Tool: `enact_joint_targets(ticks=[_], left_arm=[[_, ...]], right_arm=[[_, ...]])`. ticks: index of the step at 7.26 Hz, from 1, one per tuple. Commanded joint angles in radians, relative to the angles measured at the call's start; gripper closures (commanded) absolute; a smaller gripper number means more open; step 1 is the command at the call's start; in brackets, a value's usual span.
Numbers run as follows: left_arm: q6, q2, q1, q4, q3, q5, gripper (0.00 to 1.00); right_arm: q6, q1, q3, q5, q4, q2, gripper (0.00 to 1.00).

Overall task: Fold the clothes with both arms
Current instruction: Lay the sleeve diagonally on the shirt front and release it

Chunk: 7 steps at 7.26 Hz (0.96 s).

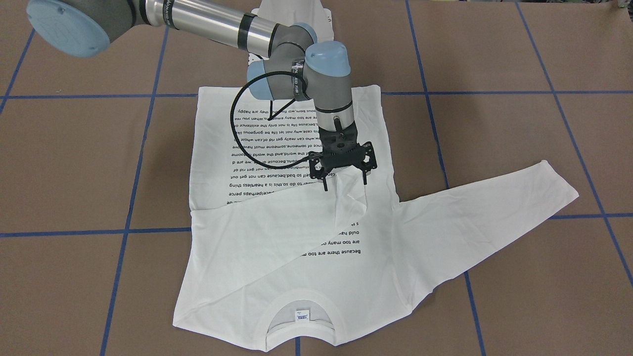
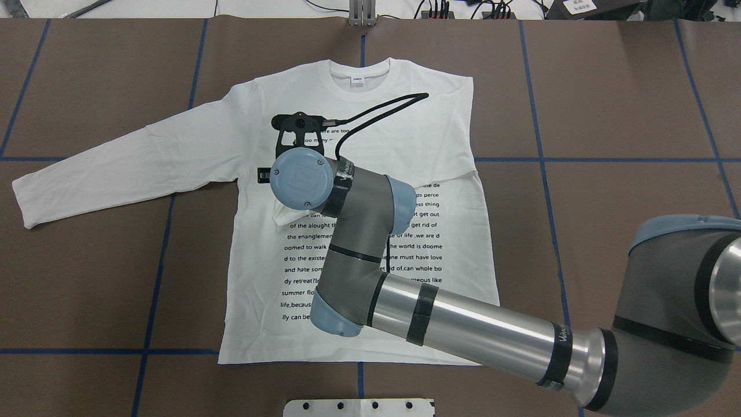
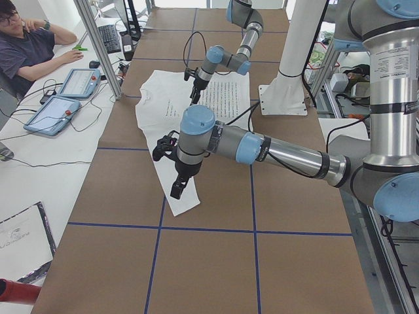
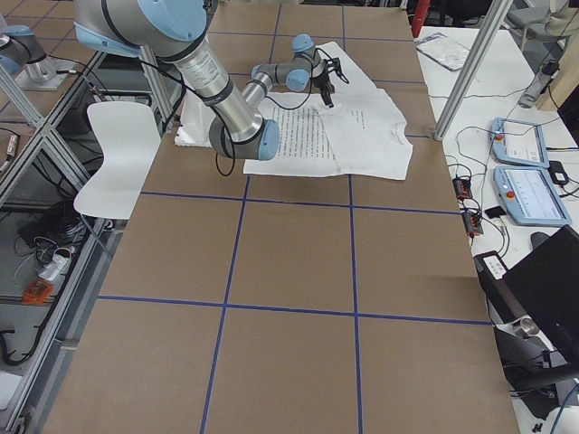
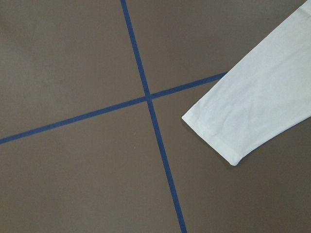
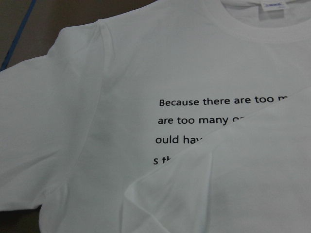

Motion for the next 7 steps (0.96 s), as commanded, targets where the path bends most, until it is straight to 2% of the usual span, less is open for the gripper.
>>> enact_joint_targets(ticks=[1,2,4,5,6,7], left_arm=[[0.002,-0.007,-0.001,-0.005,0.0,0.0,0.0],[0.002,-0.007,-0.001,-0.005,0.0,0.0,0.0],[0.002,-0.008,-0.002,-0.005,-0.003,0.0,0.0],[0.003,-0.008,-0.002,-0.005,-0.001,0.0,0.0],[0.005,-0.008,-0.002,-0.006,-0.001,0.002,0.0],[0.006,-0.008,-0.004,-0.005,0.0,0.0,0.0]], right_arm=[[0.101,-0.015,-0.179,-0.048,0.133,0.077,0.02],[0.105,-0.025,-0.246,-0.081,0.216,0.085,0.02],[0.123,-0.038,-0.256,-0.089,0.217,0.093,0.03],[0.131,-0.049,-0.263,-0.099,0.217,0.12,0.1],[0.145,-0.063,-0.27,-0.099,0.217,0.157,0.25],[0.151,-0.084,-0.271,-0.105,0.217,0.178,0.26]])
